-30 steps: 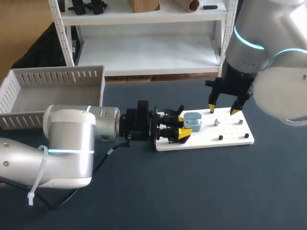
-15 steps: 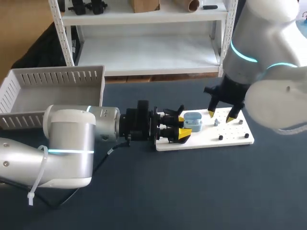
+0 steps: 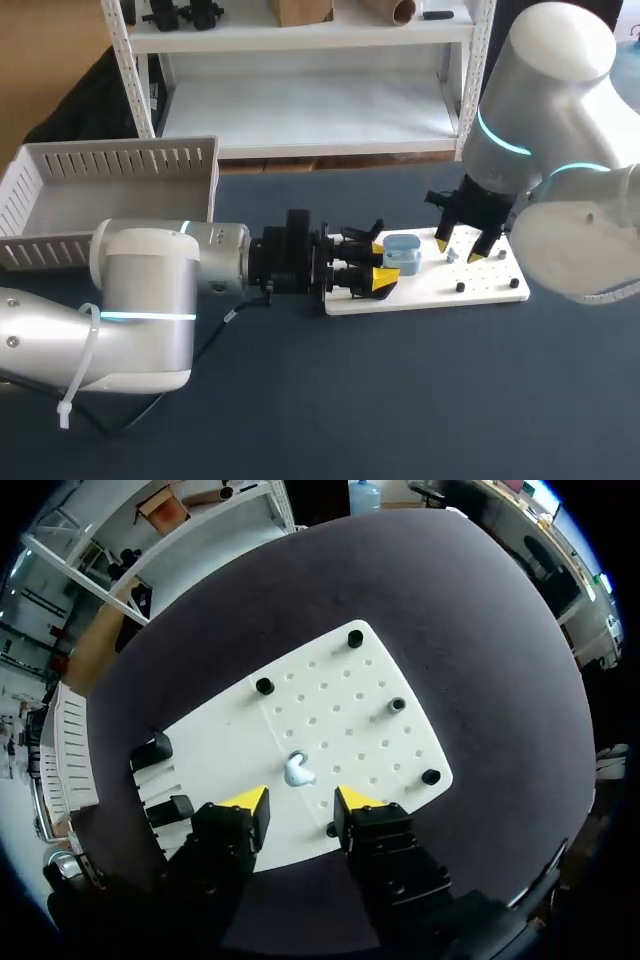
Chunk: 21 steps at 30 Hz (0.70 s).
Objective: Pick up each earbud case from the left stands, insert the matching earbuds, close the lid, and place the case in the box.
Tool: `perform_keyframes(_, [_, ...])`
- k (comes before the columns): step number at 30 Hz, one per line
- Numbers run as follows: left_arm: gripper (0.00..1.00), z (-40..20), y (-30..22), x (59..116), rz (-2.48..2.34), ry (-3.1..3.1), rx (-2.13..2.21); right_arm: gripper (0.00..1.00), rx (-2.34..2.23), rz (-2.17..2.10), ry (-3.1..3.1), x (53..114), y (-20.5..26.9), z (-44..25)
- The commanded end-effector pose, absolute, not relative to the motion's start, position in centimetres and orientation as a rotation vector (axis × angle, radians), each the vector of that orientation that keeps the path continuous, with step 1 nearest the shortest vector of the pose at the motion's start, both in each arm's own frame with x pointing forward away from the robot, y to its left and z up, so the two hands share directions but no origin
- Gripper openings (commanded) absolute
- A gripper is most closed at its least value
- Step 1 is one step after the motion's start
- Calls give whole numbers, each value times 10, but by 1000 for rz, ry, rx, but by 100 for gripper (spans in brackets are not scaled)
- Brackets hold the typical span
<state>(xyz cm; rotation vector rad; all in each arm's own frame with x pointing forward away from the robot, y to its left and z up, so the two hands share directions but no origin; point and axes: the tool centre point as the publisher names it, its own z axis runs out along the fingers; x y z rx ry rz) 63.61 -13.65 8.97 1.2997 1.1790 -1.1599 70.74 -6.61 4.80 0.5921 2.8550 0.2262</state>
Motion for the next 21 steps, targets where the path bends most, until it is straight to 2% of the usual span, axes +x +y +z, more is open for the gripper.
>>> perform_keyframes(1, [0,89,-137,637,-1161,1177,1300,40,589,225,2844,707,-66,43])
perform_keyframes(21, [0,89,-137,637,-1161,1177,1300,33,597,254,2823,718,-70,38])
